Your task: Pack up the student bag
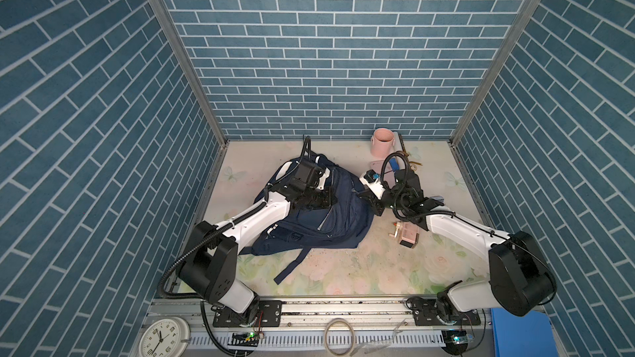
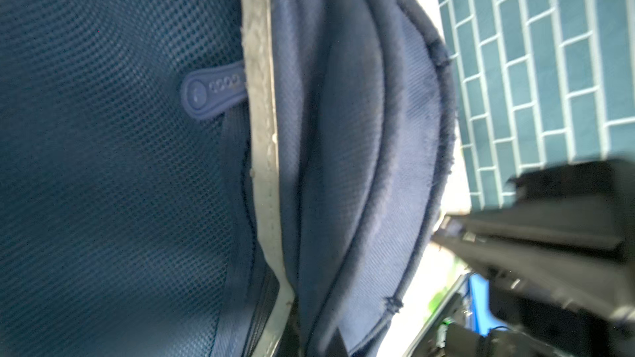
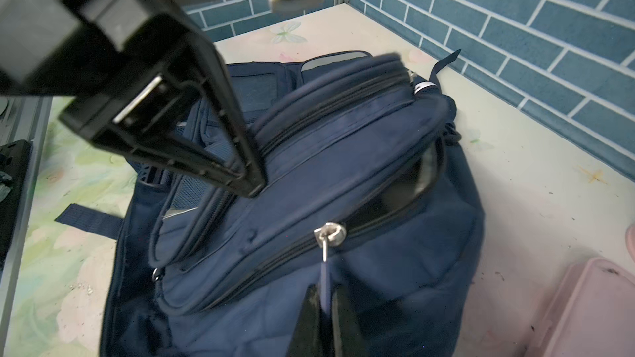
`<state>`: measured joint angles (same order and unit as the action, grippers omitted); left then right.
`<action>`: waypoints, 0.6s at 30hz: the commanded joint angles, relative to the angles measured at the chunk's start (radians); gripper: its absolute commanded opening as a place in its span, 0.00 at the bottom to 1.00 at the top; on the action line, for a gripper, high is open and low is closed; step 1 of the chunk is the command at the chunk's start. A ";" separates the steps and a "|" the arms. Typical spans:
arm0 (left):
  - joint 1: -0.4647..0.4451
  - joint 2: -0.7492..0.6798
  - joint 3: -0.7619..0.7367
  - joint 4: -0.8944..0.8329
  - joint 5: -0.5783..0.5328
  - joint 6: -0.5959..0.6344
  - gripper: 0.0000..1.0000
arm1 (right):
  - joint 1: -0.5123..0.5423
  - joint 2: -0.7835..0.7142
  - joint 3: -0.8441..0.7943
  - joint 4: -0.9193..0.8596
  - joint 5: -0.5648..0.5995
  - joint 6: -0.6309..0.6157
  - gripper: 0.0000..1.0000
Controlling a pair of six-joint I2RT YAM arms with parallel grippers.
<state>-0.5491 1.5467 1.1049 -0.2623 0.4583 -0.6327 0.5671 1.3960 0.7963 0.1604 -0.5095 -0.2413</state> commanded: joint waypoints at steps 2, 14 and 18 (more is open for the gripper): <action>0.028 0.002 0.071 0.204 0.049 -0.127 0.00 | 0.066 -0.029 -0.042 0.012 0.068 -0.049 0.00; 0.097 0.053 0.137 0.384 0.104 -0.332 0.00 | 0.212 0.028 -0.138 0.152 0.073 -0.055 0.00; 0.134 0.049 0.134 0.424 0.118 -0.377 0.00 | 0.220 0.017 -0.170 0.218 0.060 -0.037 0.00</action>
<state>-0.4480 1.6180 1.1568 -0.1226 0.5587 -0.9367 0.7464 1.4048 0.6659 0.3672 -0.3553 -0.2451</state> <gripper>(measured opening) 0.084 0.080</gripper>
